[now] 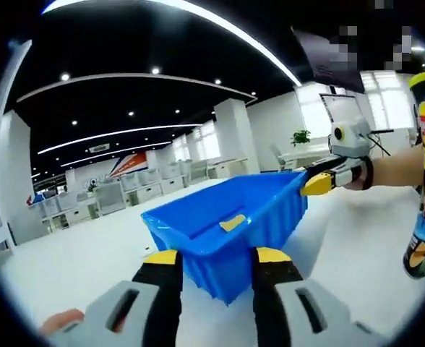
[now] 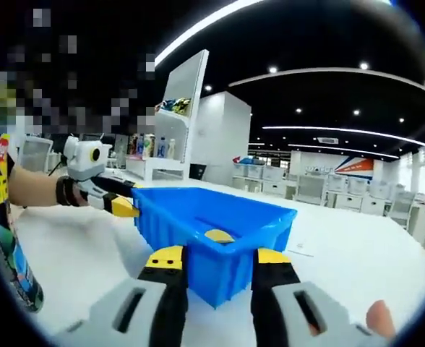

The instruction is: Open the lid of the chip container on the table, take out the chips, place them into the box in front of the container, and close the lid

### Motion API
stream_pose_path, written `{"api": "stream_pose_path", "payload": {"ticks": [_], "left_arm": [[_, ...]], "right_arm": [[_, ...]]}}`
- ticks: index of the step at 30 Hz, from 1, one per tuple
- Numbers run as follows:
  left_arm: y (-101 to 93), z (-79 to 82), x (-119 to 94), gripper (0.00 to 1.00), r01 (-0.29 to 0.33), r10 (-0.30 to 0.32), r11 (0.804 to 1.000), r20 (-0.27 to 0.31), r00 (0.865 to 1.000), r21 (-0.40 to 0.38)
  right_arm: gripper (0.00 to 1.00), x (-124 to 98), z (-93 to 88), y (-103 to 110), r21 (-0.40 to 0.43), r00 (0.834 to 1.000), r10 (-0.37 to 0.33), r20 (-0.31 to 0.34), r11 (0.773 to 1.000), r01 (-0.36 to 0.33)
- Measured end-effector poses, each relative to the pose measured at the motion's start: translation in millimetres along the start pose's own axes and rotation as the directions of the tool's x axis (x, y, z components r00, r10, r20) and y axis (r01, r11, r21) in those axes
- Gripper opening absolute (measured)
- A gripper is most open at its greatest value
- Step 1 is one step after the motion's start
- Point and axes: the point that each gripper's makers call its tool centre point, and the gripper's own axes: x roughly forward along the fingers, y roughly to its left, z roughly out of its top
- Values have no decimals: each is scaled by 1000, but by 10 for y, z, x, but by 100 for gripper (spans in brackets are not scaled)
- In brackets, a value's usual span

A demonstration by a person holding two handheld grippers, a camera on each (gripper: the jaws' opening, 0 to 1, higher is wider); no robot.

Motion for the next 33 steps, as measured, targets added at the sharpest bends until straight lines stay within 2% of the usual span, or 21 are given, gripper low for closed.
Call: {"api": "stream_pose_path", "payload": {"ticks": [9,12,18,23,25,27,29,32,33], "left_arm": [[186,-191,234,37,-11,10,1000,-15,1000,-8],[211,-277,276,37,-9,9,1000,-26,1000,-6],[168,-325,265,37,0,1,999,-40,999,42],[169,-335,285,38,3,-2,999,-33,999,46],[172,-356,298,39,-1,5,996,-38,999,84],[176,-380,267,47,-12,17,993,-43,999,118],[182,-386,199,59,-8,12,994,-39,999,109],[196,-400,48,64,-11,15,997,-55,998,74],[98,-345,-71,64,-5,8,999,-60,998,45]], "right_arm": [[29,277,-134,-222,4,1000,12,10,1000,-12],[29,286,-228,-195,8,1000,16,1,1000,-16],[30,291,-424,-212,25,999,24,-36,999,-23],[32,286,-416,-216,41,999,14,-39,999,-12],[33,285,-417,-224,52,999,11,-43,999,-9],[34,240,-460,-259,102,997,4,-76,995,4],[38,157,-521,-301,112,993,1,-116,994,12],[47,-23,-513,-280,88,993,-8,-118,996,18],[52,-126,-479,-245,144,994,-1,-106,989,17]]}}
